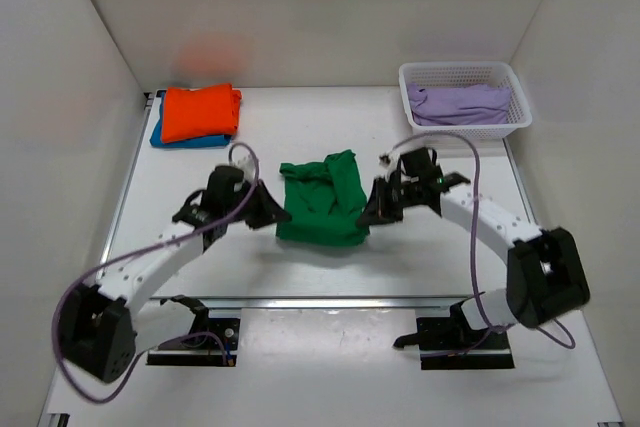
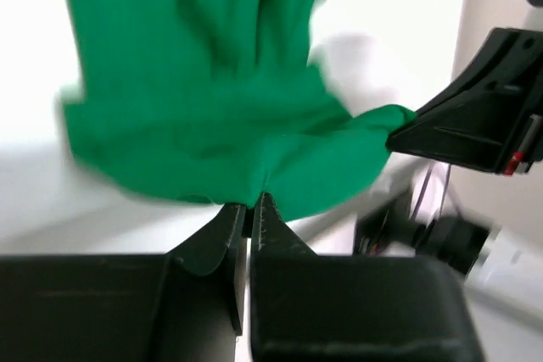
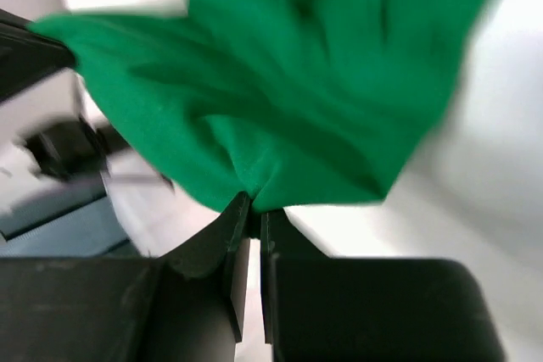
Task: Fold and stack the t-shirts
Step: Fold the long partially folded tshirt into a neat square
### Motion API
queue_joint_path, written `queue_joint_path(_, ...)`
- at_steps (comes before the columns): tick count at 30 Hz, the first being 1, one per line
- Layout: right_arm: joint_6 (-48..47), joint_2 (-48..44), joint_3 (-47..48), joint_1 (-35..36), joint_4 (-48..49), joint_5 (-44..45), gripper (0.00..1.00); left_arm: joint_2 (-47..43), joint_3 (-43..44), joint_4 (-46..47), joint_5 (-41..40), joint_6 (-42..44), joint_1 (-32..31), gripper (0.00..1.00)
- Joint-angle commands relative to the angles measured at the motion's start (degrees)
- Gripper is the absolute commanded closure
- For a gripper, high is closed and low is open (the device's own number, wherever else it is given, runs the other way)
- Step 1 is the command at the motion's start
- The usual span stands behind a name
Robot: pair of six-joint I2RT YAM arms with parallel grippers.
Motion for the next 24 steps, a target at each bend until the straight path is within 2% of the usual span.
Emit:
queue_joint_path(1,-6.7,7.9,12.1,-4.6,-0.6,-2.7,1.0,9.8,9.7,5.4,2.0,5.2,5.4,1.0)
queue_joint_path(2,-8.1,15.2,17.5,-6.0,-1.0,-2.1,1.0,14.1,12.5,7.2,2.9,5.8,6.9,1.0)
queue_joint_path(4,-9.9,21.9,25.2,-7.7,-1.7,-1.7,1.0,21.2,18.0,8.5,1.9,6.6,9.9,1.0)
queue_joint_path(7,-10.5,32.3,39.1,-10.4,-1.2,-1.1,1.0,33.3,27.5,10.3,0.4,7.4,13.1,0.86)
queue_joint_path(8,-10.6,34.0,41.5,-11.1,-1.3,-0.5,0.93,37.8,31.1,13.0,1.3,7.5,13.6,0.86)
queue_joint_path(9,-10.7,37.8,46.0,-11.2,-1.3,0.1,0.77,42.4,34.4,14.2,2.0,6.8,14.8,0.82)
queue_joint_path(10,-11.8,41.1,48.2,-11.6,-1.9,0.8,0.72,44.6,36.0,15.5,3.9,5.6,16.1,0.6)
queue_joint_path(11,-12.7,42.4,52.1,-11.8,-3.1,2.3,0.61,48.5,39.5,16.5,5.7,4.7,16.7,0.23)
queue_joint_path(12,-13.7,44.6,56.0,-11.9,-4.7,4.2,0.55,51.5,42.7,17.7,7.1,3.9,17.5,0.01)
queue_joint_path(14,-14.7,46.1,59.2,-11.6,-6.1,6.3,0.5,53.7,44.7,22.9,9.3,3.4,18.2,0.01)
queue_joint_path(17,-15.0,44.9,57.0,-11.8,-3.6,6.9,0.46,52.8,43.5,27.1,9.7,4.6,18.3,0.02)
queue_joint_path(24,-16.4,39.3,46.3,-10.2,1.5,6.1,0.41,42.3,29.0,33.2,9.5,9.9,18.0,0.01)
